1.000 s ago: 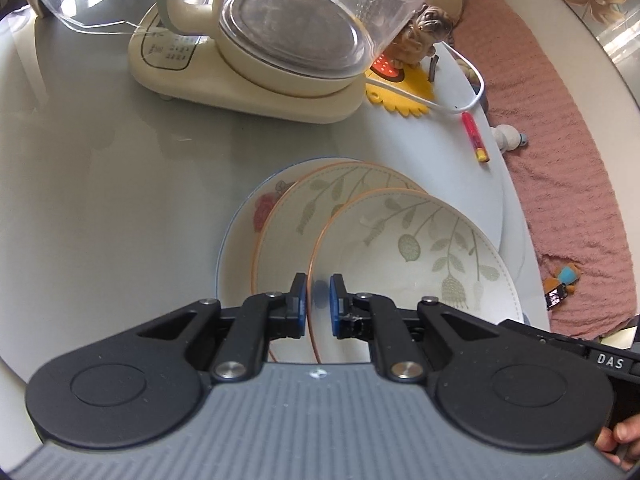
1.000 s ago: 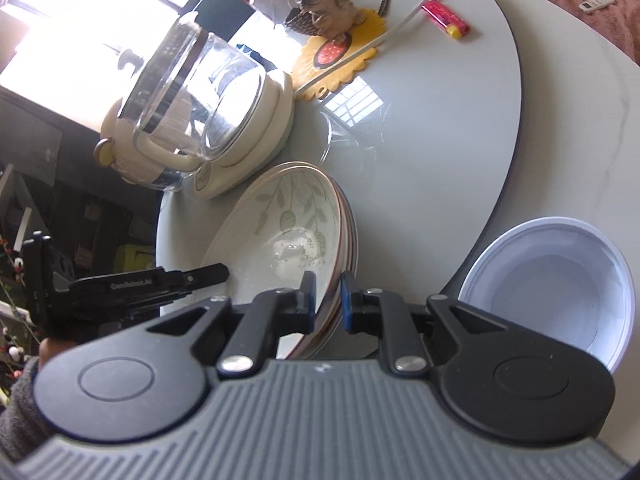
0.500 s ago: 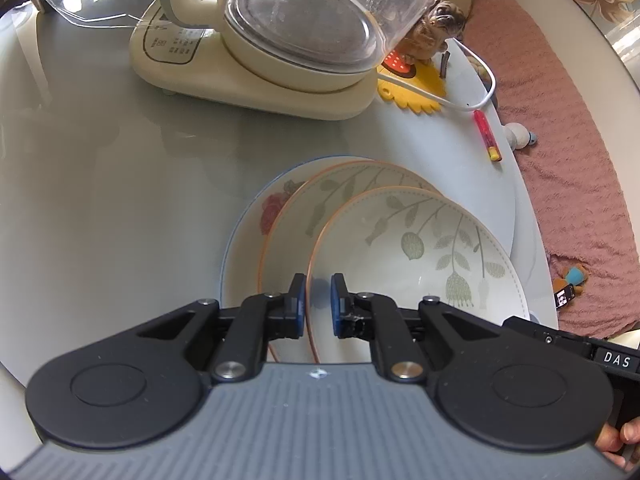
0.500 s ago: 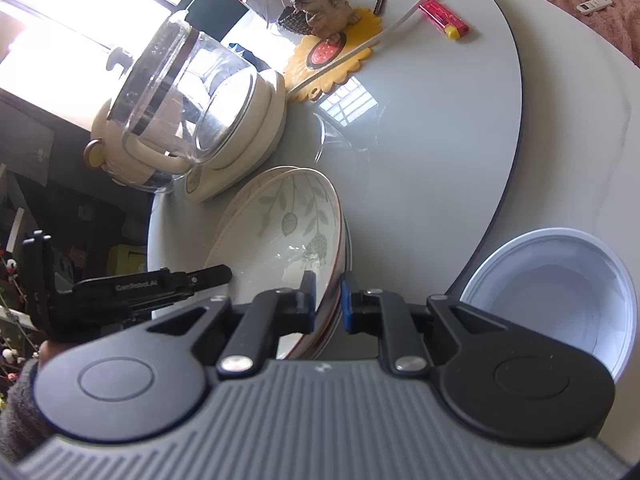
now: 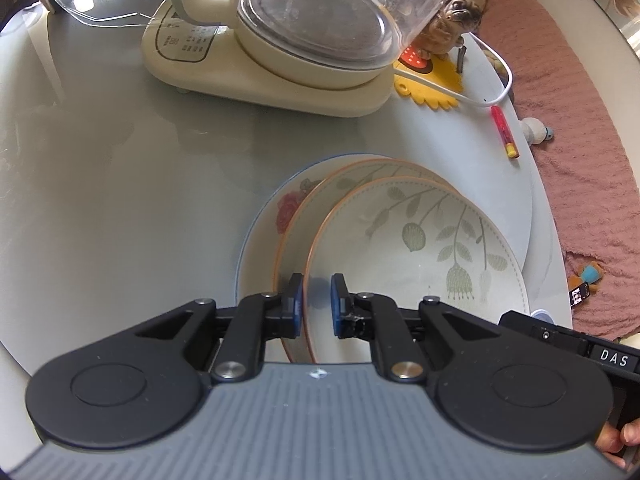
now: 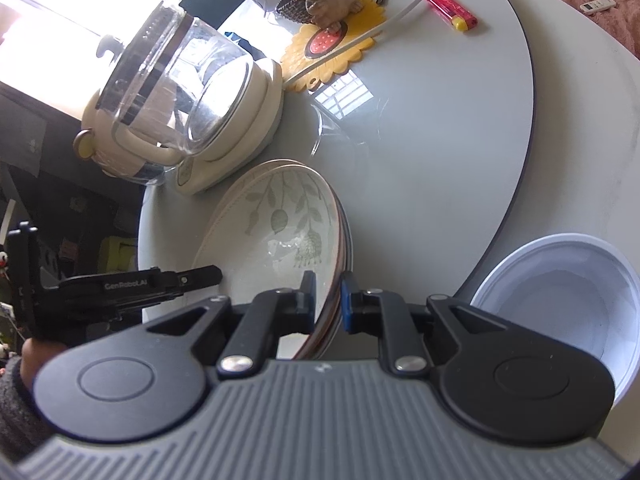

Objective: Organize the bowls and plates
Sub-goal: 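Lift the small leaf-pattern plate with both grippers over the plate stack, then lower the plate onto the stack and open both grippers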

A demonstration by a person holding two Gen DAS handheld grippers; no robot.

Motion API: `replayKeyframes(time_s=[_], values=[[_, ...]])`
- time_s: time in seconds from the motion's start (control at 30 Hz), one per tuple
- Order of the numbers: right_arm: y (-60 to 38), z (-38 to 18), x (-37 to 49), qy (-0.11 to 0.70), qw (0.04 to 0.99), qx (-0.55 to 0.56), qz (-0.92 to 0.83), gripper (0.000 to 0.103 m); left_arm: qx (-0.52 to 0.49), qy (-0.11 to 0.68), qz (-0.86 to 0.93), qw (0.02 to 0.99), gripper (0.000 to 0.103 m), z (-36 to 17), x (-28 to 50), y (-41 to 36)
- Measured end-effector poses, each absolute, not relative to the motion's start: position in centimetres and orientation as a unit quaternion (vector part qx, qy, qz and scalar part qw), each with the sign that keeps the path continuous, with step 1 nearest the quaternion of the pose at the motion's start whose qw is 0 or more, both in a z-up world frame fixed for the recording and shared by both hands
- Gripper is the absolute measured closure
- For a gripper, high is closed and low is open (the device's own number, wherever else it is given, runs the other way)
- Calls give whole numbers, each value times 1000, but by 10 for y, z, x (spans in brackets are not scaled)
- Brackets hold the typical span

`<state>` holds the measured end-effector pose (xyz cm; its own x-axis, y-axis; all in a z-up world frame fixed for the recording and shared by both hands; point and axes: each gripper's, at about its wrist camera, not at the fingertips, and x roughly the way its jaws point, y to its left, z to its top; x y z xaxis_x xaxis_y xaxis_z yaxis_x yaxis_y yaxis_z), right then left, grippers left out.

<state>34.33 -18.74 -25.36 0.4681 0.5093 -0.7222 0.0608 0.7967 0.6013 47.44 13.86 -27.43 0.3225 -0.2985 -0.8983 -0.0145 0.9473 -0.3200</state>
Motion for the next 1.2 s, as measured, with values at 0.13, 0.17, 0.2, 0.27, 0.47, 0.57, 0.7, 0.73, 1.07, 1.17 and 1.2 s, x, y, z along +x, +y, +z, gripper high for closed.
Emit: replayKeyframes(time_s=[0.13, 0.17, 0.2, 0.27, 0.47, 0.57, 0.7, 0.73, 1.07, 1.17, 1.2], values=[[-186, -255, 347, 498, 809, 281, 135, 87, -138, 579, -92, 798, 89, -274, 474, 141], [-186, -256, 348, 498, 809, 283, 134, 87, -138, 580, -92, 797, 89, -274, 474, 141], [-185, -257, 349, 498, 809, 284, 133, 88, -136, 582, -93, 796, 89, -273, 474, 141], [-182, -256, 350, 497, 813, 273, 132, 88, -137, 585, -94, 794, 89, -273, 472, 143], [-176, -256, 357, 502, 818, 248, 130, 88, -153, 585, -87, 791, 88, -269, 466, 150], [-176, -256, 359, 502, 820, 245, 129, 88, -168, 585, -83, 789, 87, -266, 463, 155], [-175, -255, 362, 499, 825, 231, 130, 90, -186, 586, -80, 785, 86, -260, 458, 162], [-174, -255, 362, 498, 826, 229, 130, 90, -186, 586, -80, 784, 86, -259, 457, 163], [-166, -253, 366, 487, 842, 198, 124, 90, -178, 596, -85, 778, 85, -253, 442, 163], [-161, -251, 363, 483, 849, 179, 120, 90, -188, 592, -96, 778, 85, -248, 436, 165], [-160, -251, 363, 482, 850, 178, 118, 90, -189, 590, -99, 779, 85, -246, 434, 164]])
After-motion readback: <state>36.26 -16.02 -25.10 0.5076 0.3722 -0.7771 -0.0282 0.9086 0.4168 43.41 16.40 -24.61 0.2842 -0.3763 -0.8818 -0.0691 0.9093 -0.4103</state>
